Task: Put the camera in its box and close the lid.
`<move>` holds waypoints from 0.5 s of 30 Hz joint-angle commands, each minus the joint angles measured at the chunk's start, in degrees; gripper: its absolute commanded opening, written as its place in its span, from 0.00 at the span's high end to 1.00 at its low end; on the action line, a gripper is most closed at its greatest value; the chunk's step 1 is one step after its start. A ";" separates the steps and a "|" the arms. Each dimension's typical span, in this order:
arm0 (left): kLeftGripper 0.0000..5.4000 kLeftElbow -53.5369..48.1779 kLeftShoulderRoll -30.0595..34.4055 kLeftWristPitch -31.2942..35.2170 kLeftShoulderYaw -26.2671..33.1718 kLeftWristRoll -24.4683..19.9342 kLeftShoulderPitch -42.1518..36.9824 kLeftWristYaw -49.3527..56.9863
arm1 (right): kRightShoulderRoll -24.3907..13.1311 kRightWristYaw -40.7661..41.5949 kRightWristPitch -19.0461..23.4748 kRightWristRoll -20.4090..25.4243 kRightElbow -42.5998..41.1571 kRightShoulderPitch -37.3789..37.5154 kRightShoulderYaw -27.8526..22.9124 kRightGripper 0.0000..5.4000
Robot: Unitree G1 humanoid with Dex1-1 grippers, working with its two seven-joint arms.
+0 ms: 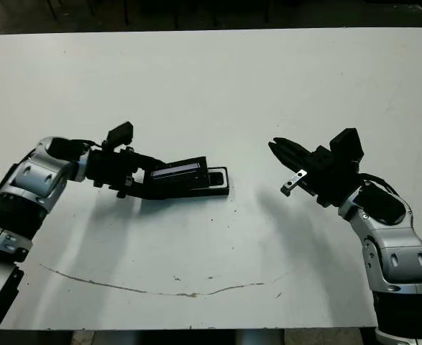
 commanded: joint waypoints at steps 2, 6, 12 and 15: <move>0.47 0.03 -0.87 -0.38 -3.40 4.65 2.84 3.81 | -1.10 -0.58 2.62 0.77 -0.74 1.05 -0.62 1.00; 0.47 0.08 -2.02 0.40 -5.14 5.66 3.11 4.55 | -1.20 -0.69 3.23 1.13 -1.17 1.11 -0.69 1.00; 0.47 -1.46 -2.61 1.59 -6.73 6.15 2.85 4.35 | -1.31 -1.20 4.18 1.12 -2.04 1.26 -0.70 1.00; 0.47 -1.84 -3.08 0.90 -7.16 6.09 2.40 4.00 | -1.42 -1.74 4.97 1.05 -2.74 1.36 -0.63 1.00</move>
